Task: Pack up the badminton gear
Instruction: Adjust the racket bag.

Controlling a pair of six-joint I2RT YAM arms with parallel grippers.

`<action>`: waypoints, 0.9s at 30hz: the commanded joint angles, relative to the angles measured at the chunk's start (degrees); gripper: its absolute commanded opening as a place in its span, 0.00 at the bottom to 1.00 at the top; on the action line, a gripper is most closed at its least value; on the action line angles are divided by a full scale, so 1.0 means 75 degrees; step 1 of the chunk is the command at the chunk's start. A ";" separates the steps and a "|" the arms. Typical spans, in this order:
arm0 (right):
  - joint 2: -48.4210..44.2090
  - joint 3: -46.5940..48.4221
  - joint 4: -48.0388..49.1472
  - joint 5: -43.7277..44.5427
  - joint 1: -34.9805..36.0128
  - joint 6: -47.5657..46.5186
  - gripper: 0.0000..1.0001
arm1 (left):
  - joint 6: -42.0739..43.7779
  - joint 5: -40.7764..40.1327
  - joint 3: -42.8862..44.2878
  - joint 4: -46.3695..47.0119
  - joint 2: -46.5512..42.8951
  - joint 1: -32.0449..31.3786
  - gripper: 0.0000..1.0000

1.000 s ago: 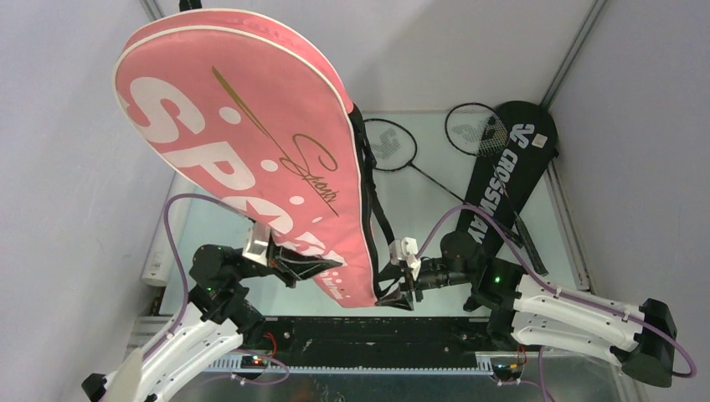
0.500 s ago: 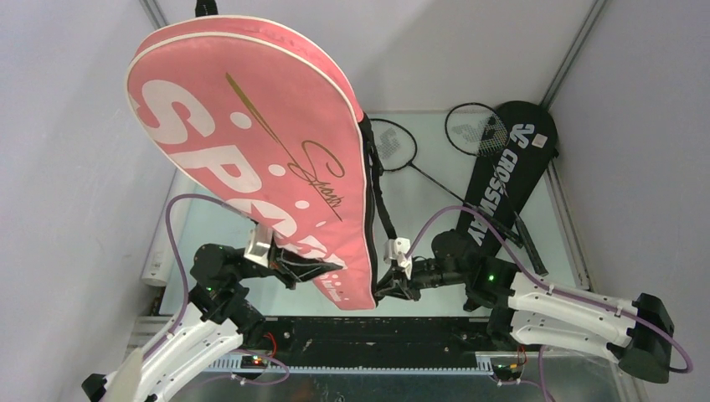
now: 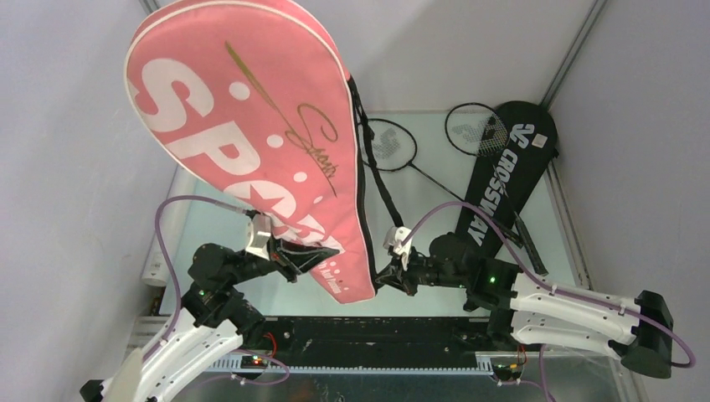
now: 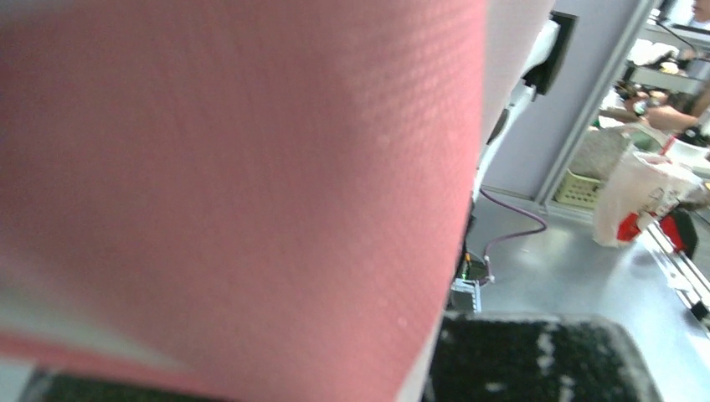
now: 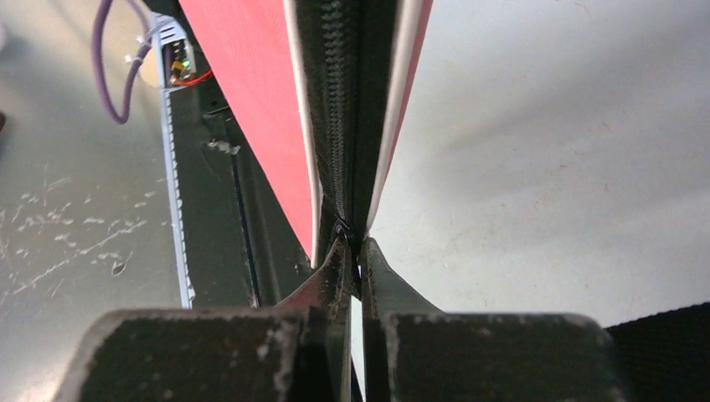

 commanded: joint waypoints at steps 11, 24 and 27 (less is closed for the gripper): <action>0.0081 -0.0810 -0.0599 0.1324 0.0234 0.0881 0.00 | 0.0377 -0.1695 0.1009 0.0271 -0.0456 0.0051 0.00; 0.1186 -0.1781 0.1602 0.1760 0.1175 0.0686 0.00 | 0.0251 -0.3371 0.1388 0.0954 -0.0445 0.0068 0.00; 0.0884 -0.2089 0.1770 0.1789 0.1252 0.0685 0.00 | 0.0555 -0.3957 0.1653 0.0546 -0.0583 0.0062 0.00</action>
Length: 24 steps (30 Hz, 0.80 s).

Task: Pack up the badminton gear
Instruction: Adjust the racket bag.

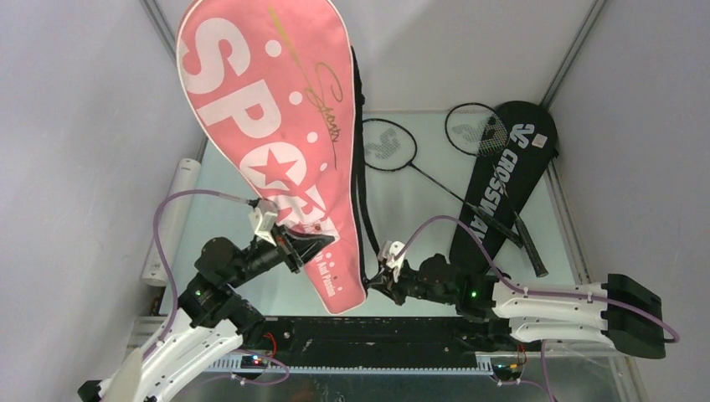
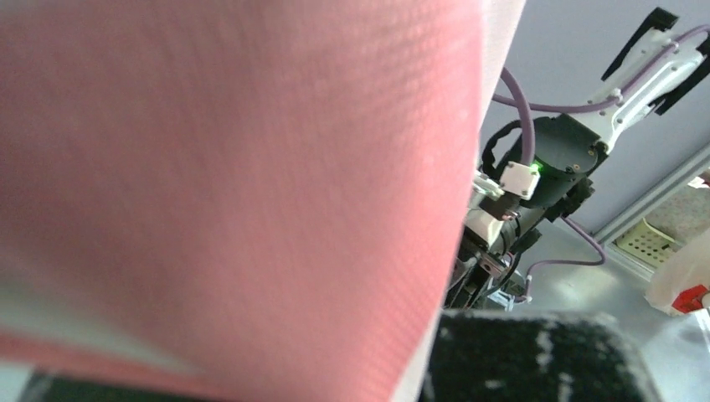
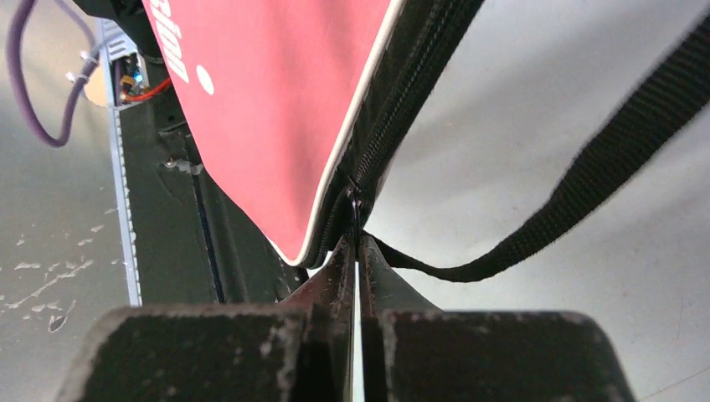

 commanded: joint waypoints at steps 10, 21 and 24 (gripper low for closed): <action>0.0364 -0.1057 -0.0071 0.0216 0.1454 -0.1074 0.00 | 0.0604 -0.2071 0.2421 0.1638 0.0348 0.0113 0.00; -0.3155 -0.1875 0.1780 0.0682 -0.0287 0.0718 0.97 | 0.0383 -0.0703 0.1589 0.2415 0.0473 0.0115 0.00; -0.4324 -0.2263 0.2718 -0.0294 -0.0790 0.0632 0.99 | 0.0046 -0.0343 0.1114 0.3214 0.0530 0.0107 0.00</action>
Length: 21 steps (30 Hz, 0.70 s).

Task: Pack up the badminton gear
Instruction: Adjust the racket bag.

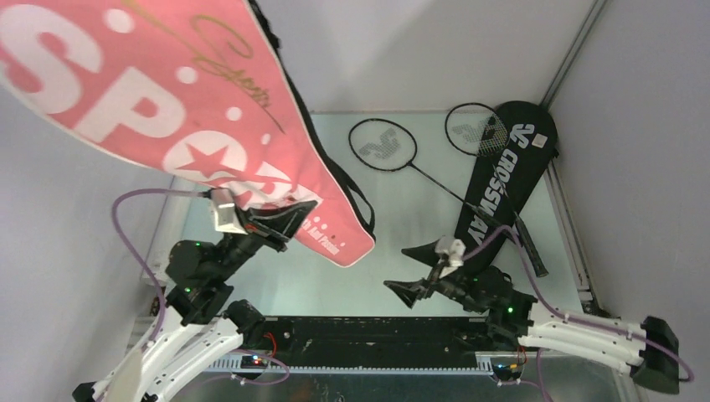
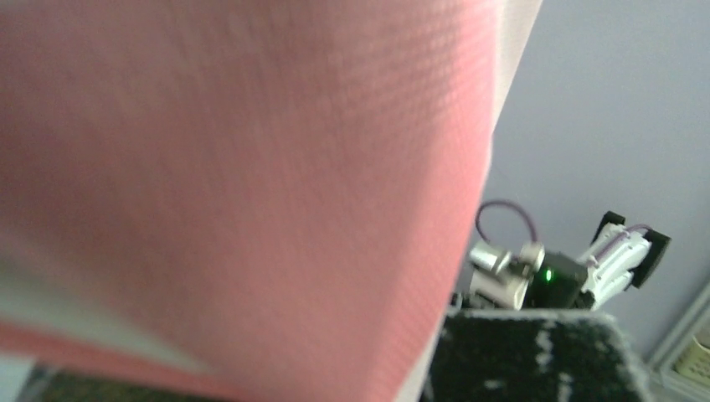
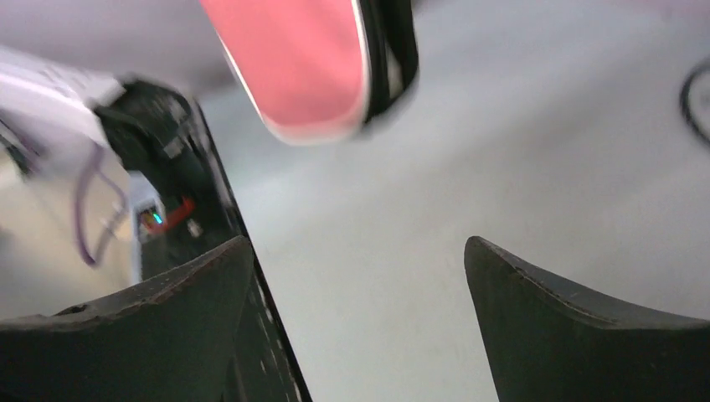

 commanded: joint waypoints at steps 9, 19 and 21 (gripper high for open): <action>-0.0294 0.0387 0.1745 -0.3191 -0.1410 0.0234 0.99 | -0.2118 0.2151 -0.0890 0.4066 0.0900 0.0015 0.00; 0.1401 0.0871 0.3392 -0.4979 -0.1713 0.0096 0.18 | -0.2585 0.2300 -0.1451 0.5011 0.1102 0.0022 0.00; 0.1178 0.1089 0.3054 -0.4979 -0.1830 0.0008 0.00 | -0.2290 0.1862 -0.1417 0.4091 0.0949 0.0023 0.10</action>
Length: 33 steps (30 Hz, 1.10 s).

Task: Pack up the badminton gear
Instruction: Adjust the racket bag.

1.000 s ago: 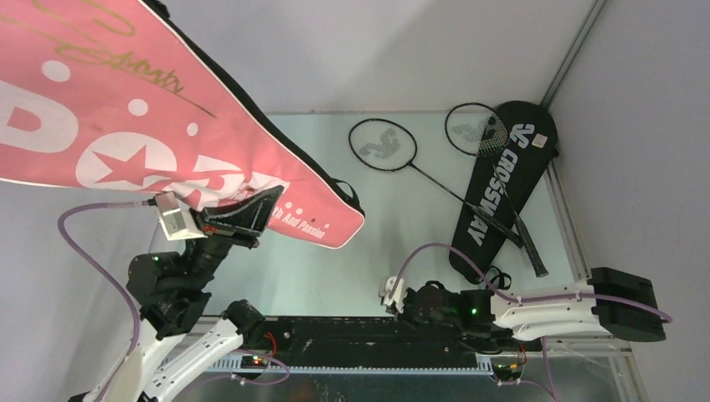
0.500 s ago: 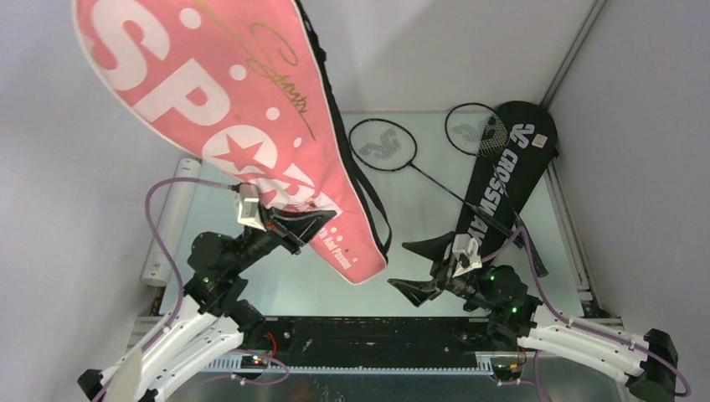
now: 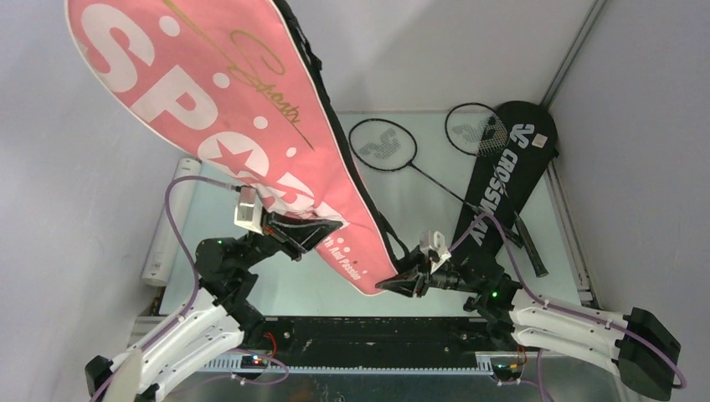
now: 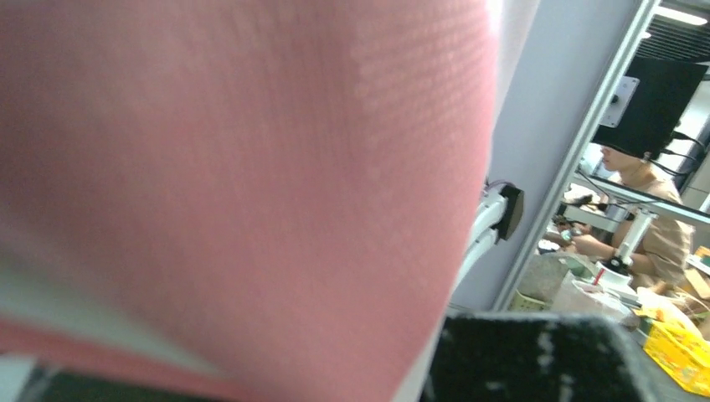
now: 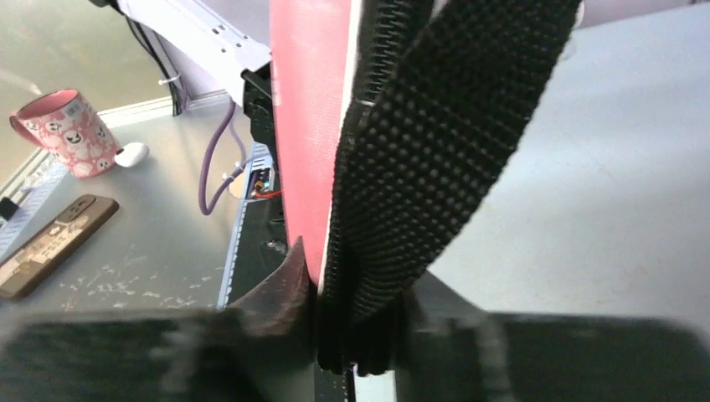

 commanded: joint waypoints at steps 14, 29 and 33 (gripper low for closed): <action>-0.2059 0.3233 -0.5149 0.3519 -0.1637 -0.1301 0.00 | 0.1506 -0.3577 -0.0017 -0.5867 -0.1124 0.0001 1.00; -0.1287 0.4101 -0.6737 0.0588 -0.1672 -0.2517 0.00 | 0.8616 0.0556 0.2512 -0.6893 0.1067 -0.0028 1.00; -0.1355 0.4107 -0.6967 0.0052 -0.1609 -0.2870 0.00 | 1.1319 0.1194 0.4316 -0.8700 0.2546 -0.0031 1.00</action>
